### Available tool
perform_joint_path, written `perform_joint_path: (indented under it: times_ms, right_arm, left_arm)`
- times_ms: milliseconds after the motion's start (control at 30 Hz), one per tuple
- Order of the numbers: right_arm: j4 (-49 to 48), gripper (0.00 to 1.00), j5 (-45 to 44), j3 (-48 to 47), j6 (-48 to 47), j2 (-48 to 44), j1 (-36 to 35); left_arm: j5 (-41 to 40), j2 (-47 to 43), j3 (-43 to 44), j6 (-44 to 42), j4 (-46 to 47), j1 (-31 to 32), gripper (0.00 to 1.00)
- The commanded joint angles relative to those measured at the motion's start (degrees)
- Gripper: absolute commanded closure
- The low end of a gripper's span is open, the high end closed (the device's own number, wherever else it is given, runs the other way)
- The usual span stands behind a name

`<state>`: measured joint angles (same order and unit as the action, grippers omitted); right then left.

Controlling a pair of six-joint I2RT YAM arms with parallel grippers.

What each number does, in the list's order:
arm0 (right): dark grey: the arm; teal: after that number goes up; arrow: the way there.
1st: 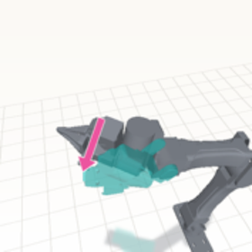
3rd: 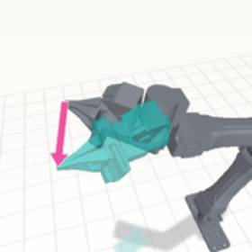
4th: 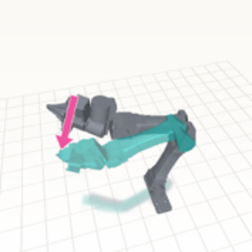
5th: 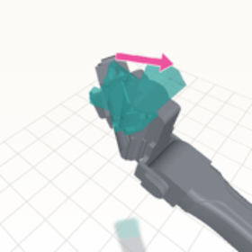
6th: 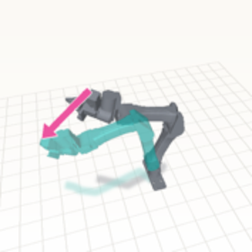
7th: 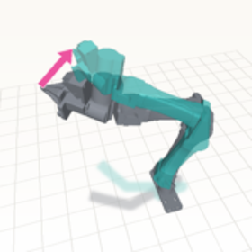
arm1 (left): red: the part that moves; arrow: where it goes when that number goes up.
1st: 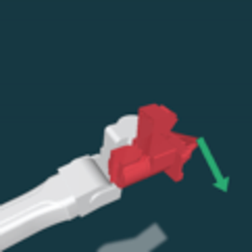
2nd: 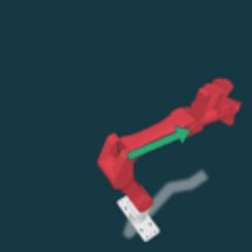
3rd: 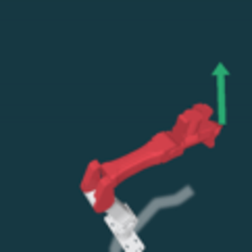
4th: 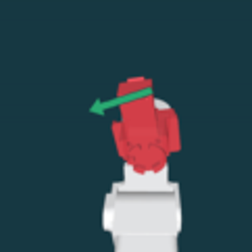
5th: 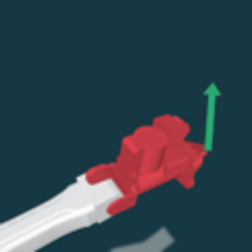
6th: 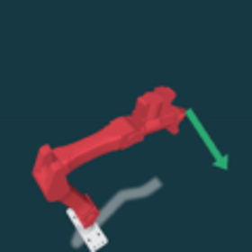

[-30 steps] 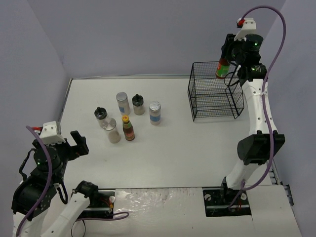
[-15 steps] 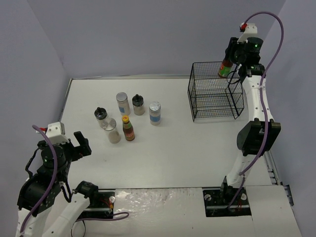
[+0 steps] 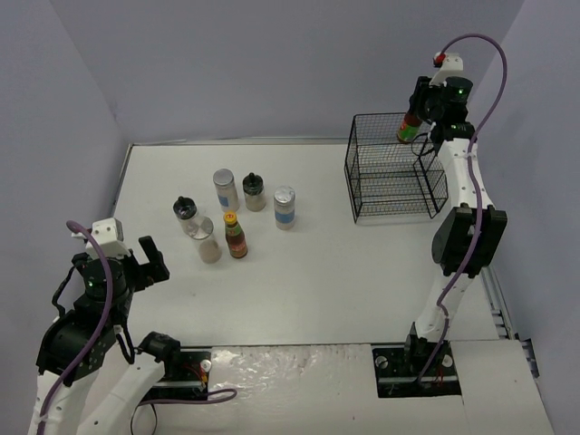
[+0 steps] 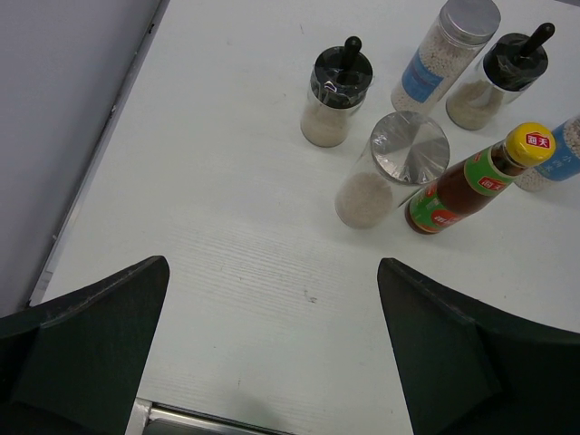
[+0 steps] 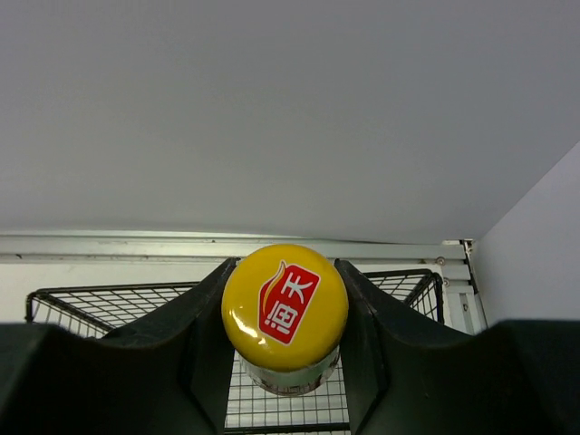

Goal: Organize the condiment bottles

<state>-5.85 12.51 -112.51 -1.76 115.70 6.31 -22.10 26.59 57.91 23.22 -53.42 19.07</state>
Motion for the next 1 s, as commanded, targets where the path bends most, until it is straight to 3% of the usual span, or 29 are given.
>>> perform_joint_path:
  times_ms: [0, 267, 400, 467, 533, 733, 833, 967]
  right_arm:
    - [-17.01, 1.00, 0.38, 4.11, -0.58, -3.47, 0.43]
    - [-21.74, 0.99, 0.00, 12.70, 0.69, -2.24, 0.98]
    - [-23.23, 0.89, -0.47, 15.22, 0.35, -1.51, 0.98]
    - [-22.73, 0.80, -0.41, 15.58, 0.05, -0.97, 0.98]
    - [-21.93, 0.61, -0.25, 15.90, -0.17, -0.55, 0.98]
    - [-20.49, 0.17, 0.32, 17.93, -0.18, -2.69, 0.98]
    - [-17.18, 0.06, 0.63, 16.87, -0.52, -5.01, 0.82]
    - [-12.60, 0.00, 1.45, 16.83, -0.30, -10.60, 0.00]
  left_arm:
    - [-1.07, 1.71, 1.09, 0.51, 3.41, 0.27, 0.03]
    - [-0.58, 2.23, 0.80, 1.02, 2.98, 0.26, 0.03]
    - [-0.67, 2.06, 0.35, 1.22, 2.71, 0.26, 0.03]
    - [-0.62, 1.85, 0.06, 1.45, 2.85, 0.27, 0.03]
    - [-0.57, 1.65, -0.08, 1.65, 2.94, 0.24, 0.03]
    - [-0.40, 1.35, -0.26, 1.92, 3.05, 0.27, 0.03]
    - [-0.23, 1.17, -0.14, 2.26, 3.19, 0.27, 0.03]
    - [0.28, 1.25, 0.81, 2.84, 3.56, 0.19, 0.03]
